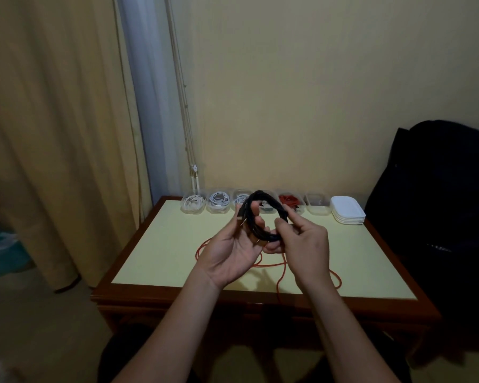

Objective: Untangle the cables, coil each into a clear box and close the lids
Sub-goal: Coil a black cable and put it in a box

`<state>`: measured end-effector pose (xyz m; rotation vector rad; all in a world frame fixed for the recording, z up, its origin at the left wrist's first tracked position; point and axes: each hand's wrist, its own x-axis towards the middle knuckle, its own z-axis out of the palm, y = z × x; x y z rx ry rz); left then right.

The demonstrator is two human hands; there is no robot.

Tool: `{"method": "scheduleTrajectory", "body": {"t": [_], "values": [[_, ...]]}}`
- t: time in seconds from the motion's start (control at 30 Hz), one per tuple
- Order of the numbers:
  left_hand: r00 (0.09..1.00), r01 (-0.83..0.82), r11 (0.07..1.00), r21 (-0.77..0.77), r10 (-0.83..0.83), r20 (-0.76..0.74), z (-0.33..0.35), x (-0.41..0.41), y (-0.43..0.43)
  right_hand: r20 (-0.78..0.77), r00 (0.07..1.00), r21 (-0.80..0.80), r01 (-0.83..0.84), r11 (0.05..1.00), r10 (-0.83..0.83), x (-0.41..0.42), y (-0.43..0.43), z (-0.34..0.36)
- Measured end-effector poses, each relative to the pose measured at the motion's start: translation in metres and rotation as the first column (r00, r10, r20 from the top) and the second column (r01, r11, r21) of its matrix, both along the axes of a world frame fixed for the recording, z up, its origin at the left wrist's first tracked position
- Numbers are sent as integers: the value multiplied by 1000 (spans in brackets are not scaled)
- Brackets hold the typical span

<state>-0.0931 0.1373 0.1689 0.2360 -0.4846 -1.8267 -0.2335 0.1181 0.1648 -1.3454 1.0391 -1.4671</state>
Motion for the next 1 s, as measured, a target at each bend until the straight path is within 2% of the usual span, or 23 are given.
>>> {"method": "scheduleTrajectory", "body": {"t": [0.13,0.2,0.27,0.3,0.33,0.37,0.4,0.43,0.53,0.57,0.6,0.7,0.73,0.9,1.0], "values": [[997,-72,997,-28,72,14,2,-2,-3,-7,1000,-5,-12,1000,12,1,1,1],[970,-205,979,-22,206,128,8,-4,-2,-31,1000,-16,-3,1000,3,1,0,0],[887,-328,940,-94,340,313,15,-2,-1,-45,999,-25,12,1000,-13,-1,0,-1],[800,-382,911,-158,411,438,16,0,-2,-46,999,-25,13,1000,-14,-2,-1,-1],[659,-436,869,-235,486,575,14,4,-4,-42,999,-20,4,1000,-5,-3,-1,-1],[481,-474,823,-312,539,691,12,7,-5,-37,999,-11,-14,1000,14,-3,-2,-1],[317,-495,778,-386,575,754,8,10,-8,-32,999,-3,-39,999,39,-3,-3,-1],[206,-510,746,-428,589,781,4,11,-11,-30,997,5,-65,998,65,-3,-4,-2],[2,-540,681,-494,588,809,-12,11,-24,-24,991,35,-134,990,135,-1,-12,-9],[-9,-519,695,-497,578,816,-16,10,-30,-19,988,49,-152,987,153,-2,-15,-13],[68,-496,735,-462,564,823,-20,10,-35,-20,986,64,-162,985,163,-4,-20,-17],[485,-373,892,-255,421,767,-36,7,-49,-65,988,105,-136,985,143,-15,-38,-35],[544,-327,918,-223,376,750,-43,7,-54,-82,988,120,-120,986,130,-20,-45,-41],[728,-154,984,-86,172,664,-73,11,-83,-170,979,178,-79,981,110,-35,-72,-71],[707,-117,992,-56,123,696,-87,12,-103,-196,975,219,-62,974,106,-39,-87,-81]]}}
